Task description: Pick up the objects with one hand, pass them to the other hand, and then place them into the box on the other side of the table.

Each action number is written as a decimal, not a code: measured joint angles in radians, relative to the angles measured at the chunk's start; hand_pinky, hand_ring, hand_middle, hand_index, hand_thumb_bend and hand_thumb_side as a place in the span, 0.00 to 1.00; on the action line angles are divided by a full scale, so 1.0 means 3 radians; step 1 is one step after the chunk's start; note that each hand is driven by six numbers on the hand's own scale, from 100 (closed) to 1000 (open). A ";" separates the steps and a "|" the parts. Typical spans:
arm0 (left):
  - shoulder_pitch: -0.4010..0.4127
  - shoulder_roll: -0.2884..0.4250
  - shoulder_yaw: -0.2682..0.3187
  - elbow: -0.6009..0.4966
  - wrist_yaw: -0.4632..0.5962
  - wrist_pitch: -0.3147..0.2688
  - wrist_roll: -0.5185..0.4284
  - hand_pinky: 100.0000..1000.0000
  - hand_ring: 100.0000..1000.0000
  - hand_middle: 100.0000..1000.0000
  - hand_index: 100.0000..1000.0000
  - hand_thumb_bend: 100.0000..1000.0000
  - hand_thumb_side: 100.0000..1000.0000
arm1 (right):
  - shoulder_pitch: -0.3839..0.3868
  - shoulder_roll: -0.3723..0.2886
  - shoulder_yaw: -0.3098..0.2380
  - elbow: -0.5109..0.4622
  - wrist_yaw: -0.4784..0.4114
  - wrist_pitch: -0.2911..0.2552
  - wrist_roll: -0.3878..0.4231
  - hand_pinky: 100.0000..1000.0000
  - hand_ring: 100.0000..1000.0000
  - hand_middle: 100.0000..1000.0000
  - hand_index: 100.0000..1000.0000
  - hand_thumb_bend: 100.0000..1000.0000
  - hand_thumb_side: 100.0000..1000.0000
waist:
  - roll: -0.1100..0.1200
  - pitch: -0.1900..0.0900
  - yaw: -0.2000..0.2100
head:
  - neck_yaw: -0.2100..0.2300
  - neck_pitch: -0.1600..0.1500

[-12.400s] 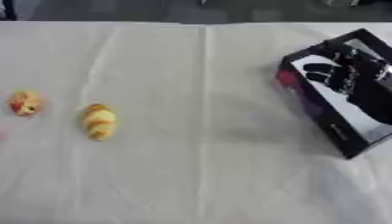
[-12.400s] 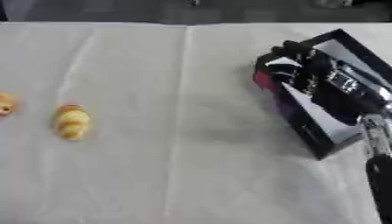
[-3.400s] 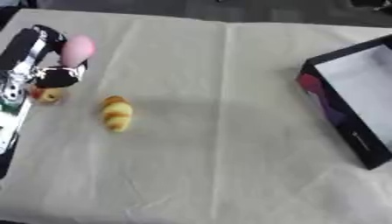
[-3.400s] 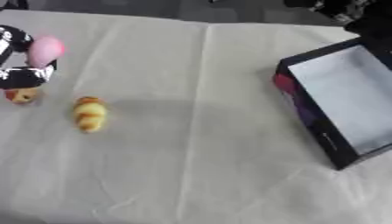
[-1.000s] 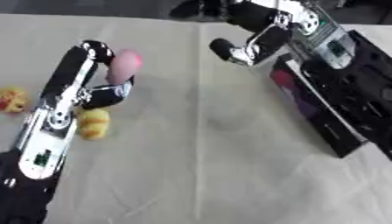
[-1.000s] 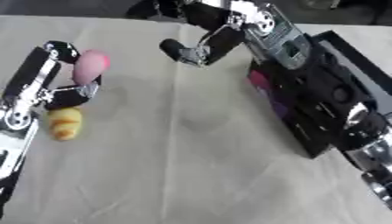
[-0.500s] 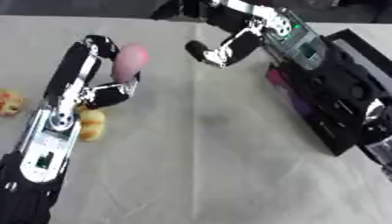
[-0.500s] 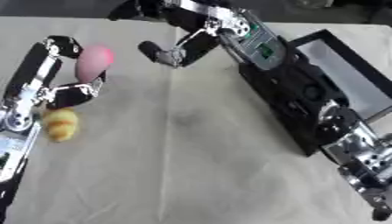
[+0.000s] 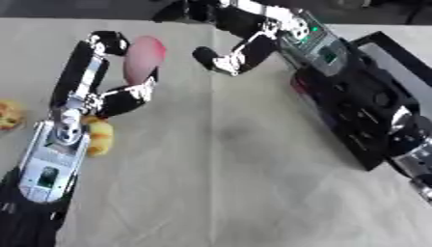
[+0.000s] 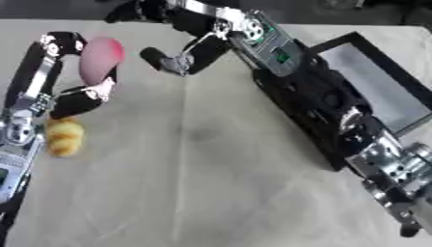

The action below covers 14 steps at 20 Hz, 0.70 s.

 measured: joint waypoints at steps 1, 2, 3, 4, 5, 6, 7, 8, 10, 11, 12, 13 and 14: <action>-0.0009 -0.0005 -0.0008 -0.0002 0.0046 -0.0025 0.0006 0.68 0.52 0.39 0.34 0.00 0.06 | -0.0002 0.0010 0.0000 0.0000 0.0000 0.0004 0.0004 0.98 0.92 1.00 1.00 0.00 0.05 | 0.0000 0.0002 0.0003 | -0.0004 0.0000; -0.0014 -0.0018 -0.0020 -0.0004 0.0091 -0.0053 0.0010 0.68 0.52 0.39 0.34 0.00 0.06 | -0.0005 0.0019 0.0000 0.0001 0.0003 0.0007 0.0007 0.98 0.92 1.00 1.00 0.00 0.05 | 0.0000 0.0002 0.0007 | -0.0007 0.0000; -0.0016 -0.0031 -0.0034 -0.0007 0.0135 -0.0083 0.0012 0.68 0.52 0.39 0.34 0.00 0.06 | -0.0012 0.0022 0.0000 0.0007 0.0014 0.0008 0.0008 0.98 0.92 1.00 1.00 0.00 0.05 | 0.0000 0.0002 0.0014 | -0.0011 0.0000; -0.0020 -0.0038 -0.0046 -0.0011 0.0171 -0.0111 0.0011 0.68 0.52 0.39 0.34 0.00 0.06 | -0.0016 0.0025 0.0000 0.0016 0.0028 0.0008 0.0008 0.98 0.92 1.00 1.00 0.00 0.05 | 0.0000 0.0002 0.0021 | -0.0020 0.0000; -0.0026 -0.0045 -0.0055 -0.0011 0.0201 -0.0137 0.0010 0.68 0.52 0.39 0.34 0.00 0.07 | -0.0021 0.0032 0.0000 0.0021 0.0038 0.0008 0.0008 0.98 0.93 1.00 1.00 0.00 0.05 | 0.0000 0.0002 0.0022 | -0.0027 0.0000; -0.0033 -0.0054 -0.0067 -0.0011 0.0226 -0.0160 0.0005 0.68 0.52 0.39 0.34 0.00 0.07 | -0.0025 0.0042 0.0001 0.0023 0.0049 0.0008 0.0008 0.98 0.93 1.00 1.00 0.00 0.05 | 0.0000 0.0002 0.0023 | -0.0034 0.0000; -0.0038 -0.0057 -0.0078 -0.0011 0.0249 -0.0179 -0.0001 0.68 0.52 0.39 0.34 0.00 0.07 | -0.0026 0.0051 0.0001 0.0030 0.0057 0.0008 0.0008 0.98 0.93 1.00 1.00 0.00 0.04 | 0.0000 0.0002 0.0024 | -0.0037 0.0000; -0.0040 -0.0058 -0.0088 -0.0011 0.0266 -0.0194 -0.0009 0.68 0.52 0.39 0.34 0.00 0.07 | -0.0026 0.0053 0.0002 0.0035 0.0061 0.0009 0.0009 0.99 0.93 1.00 1.00 0.00 0.04 | 0.0000 0.0002 0.0027 | -0.0040 0.0000; -0.0043 -0.0060 -0.0108 -0.0010 0.0297 -0.0216 -0.0029 0.68 0.52 0.39 0.34 0.00 0.07 | -0.0027 0.0061 0.0006 0.0039 0.0072 0.0014 0.0014 0.99 0.93 1.00 1.00 0.00 0.04 | 0.0000 0.0002 0.0033 | -0.0056 0.0000; -0.0044 -0.0070 -0.0114 -0.0010 0.0311 -0.0225 -0.0037 0.68 0.52 0.39 0.34 0.00 0.07 | -0.0027 0.0070 0.0011 0.0039 0.0081 0.0016 0.0016 0.99 0.93 1.00 1.00 0.00 0.04 | 0.0000 0.0002 0.0037 | -0.0065 0.0000; -0.0046 -0.0082 -0.0124 -0.0010 0.0321 -0.0233 -0.0044 0.68 0.52 0.39 0.34 0.00 0.07 | -0.0028 0.0079 0.0018 0.0039 0.0090 0.0017 0.0017 0.99 0.93 1.00 1.00 0.00 0.05 | 0.0000 0.0002 0.0040 | -0.0073 0.0000; -0.0050 -0.0087 -0.0132 -0.0010 0.0329 -0.0241 -0.0052 0.68 0.52 0.38 0.34 0.00 0.06 | -0.0028 0.0083 0.0019 0.0039 0.0105 0.0017 0.0017 0.99 0.93 1.00 1.00 0.00 0.05 | 0.0000 0.0002 0.0042 | -0.0081 0.0000; -0.0059 -0.0088 -0.0141 -0.0010 0.0337 -0.0248 -0.0059 0.68 0.52 0.38 0.34 0.00 0.06 | -0.0028 0.0085 0.0019 0.0040 0.0120 0.0017 0.0017 0.99 0.93 1.00 1.00 0.00 0.05 | 0.0000 0.0002 0.0043 | -0.0091 0.0000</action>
